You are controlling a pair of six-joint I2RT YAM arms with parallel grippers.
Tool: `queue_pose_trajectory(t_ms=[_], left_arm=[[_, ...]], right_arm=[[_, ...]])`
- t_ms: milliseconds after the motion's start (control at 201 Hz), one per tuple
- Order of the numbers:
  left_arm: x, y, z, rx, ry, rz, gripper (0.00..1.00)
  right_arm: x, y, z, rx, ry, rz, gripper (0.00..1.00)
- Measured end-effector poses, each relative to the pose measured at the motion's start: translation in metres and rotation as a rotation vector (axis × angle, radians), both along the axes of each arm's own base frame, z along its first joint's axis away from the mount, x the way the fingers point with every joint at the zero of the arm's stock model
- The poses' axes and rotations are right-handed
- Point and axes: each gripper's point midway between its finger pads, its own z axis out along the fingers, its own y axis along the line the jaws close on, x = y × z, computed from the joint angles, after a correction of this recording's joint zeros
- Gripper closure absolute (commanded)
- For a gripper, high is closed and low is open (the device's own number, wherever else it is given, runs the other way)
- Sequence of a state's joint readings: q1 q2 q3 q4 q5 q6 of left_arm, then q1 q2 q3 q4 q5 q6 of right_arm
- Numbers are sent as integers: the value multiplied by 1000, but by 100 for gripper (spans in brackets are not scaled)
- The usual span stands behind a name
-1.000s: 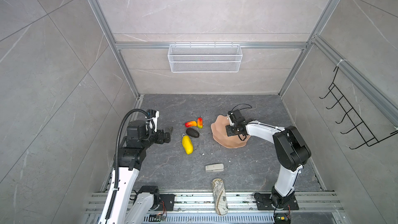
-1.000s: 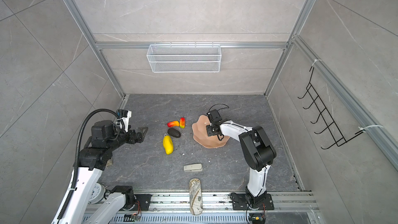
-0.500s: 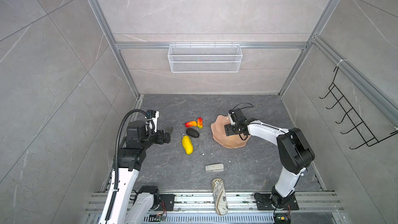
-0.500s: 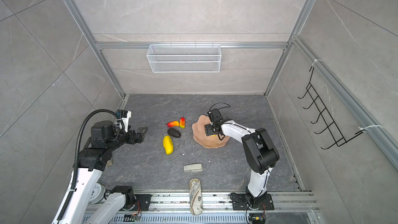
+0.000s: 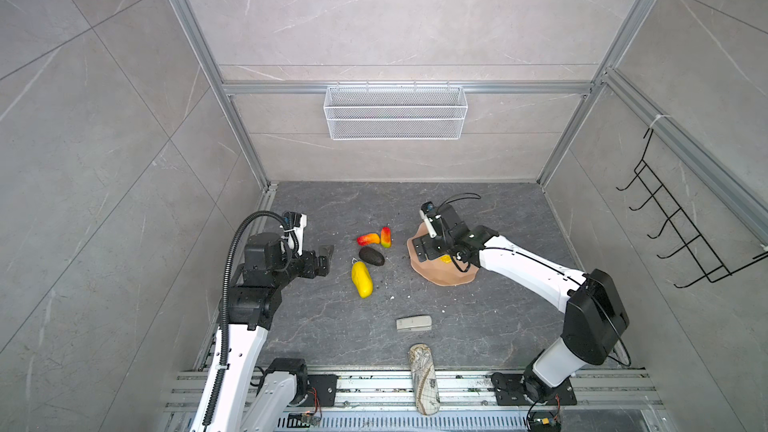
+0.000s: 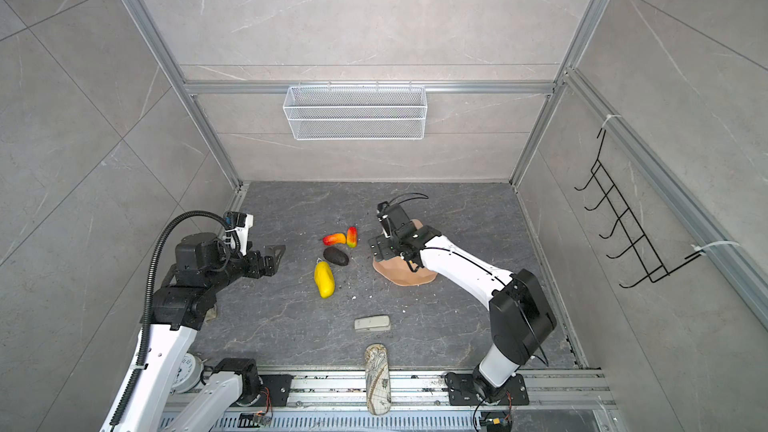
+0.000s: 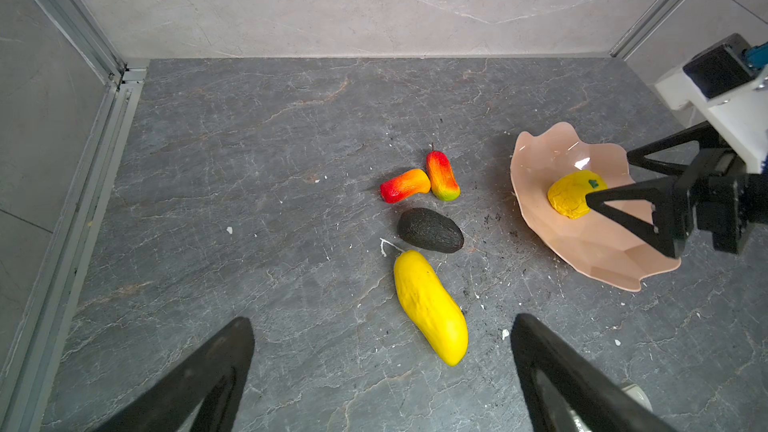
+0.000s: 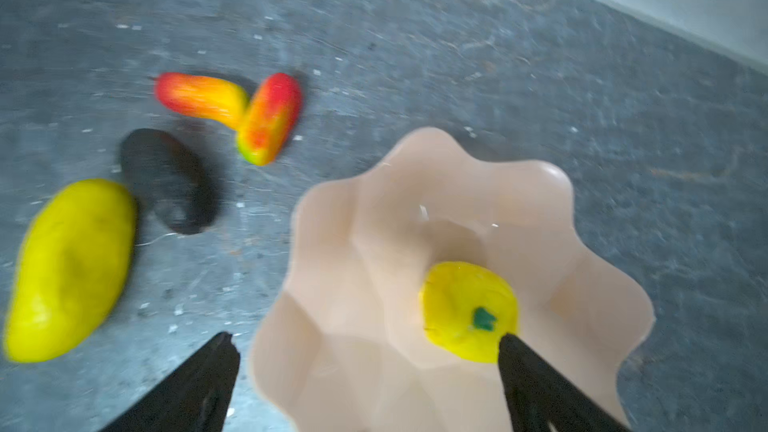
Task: Place and organize the fake fruits in the fruit bowl
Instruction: 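Move the right gripper to the long yellow fruit and grasp it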
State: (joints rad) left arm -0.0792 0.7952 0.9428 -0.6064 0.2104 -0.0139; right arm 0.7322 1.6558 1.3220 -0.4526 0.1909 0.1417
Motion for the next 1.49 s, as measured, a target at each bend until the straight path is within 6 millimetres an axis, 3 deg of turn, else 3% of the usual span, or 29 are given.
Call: queue_pose_trajectory(t_ms=[90,159,239,368,612,1035,1165,1225,1488], left_arm=[[0,0,0,0,0,0,0],[0,0,0,0,0,0,0],[0,0,0,0,0,0,0],[0,0,0,0,0,0,0],[0,0,0,0,0,-1,0],[0,0,0,-1,0,-2,0],[0,0,0,-1,0,-2,0],[0,0,0,-1,0,-2,0],[0,0,0,-1,0,-1,0]], right_arm=[[-18,50,11,28,-17,103,0],[-29,85,8,47,-7,155,0],[-36,115,-7,59,28,185,0],[-37,141,-41,47,89,181,0],[-29,158,-85,32,161,149,8],[-27,181,-117,48,220,164,24],[-30,183,-130,41,248,174,37],[-31,183,-134,40,256,174,39],[-33,187,-132,54,262,195,68]])
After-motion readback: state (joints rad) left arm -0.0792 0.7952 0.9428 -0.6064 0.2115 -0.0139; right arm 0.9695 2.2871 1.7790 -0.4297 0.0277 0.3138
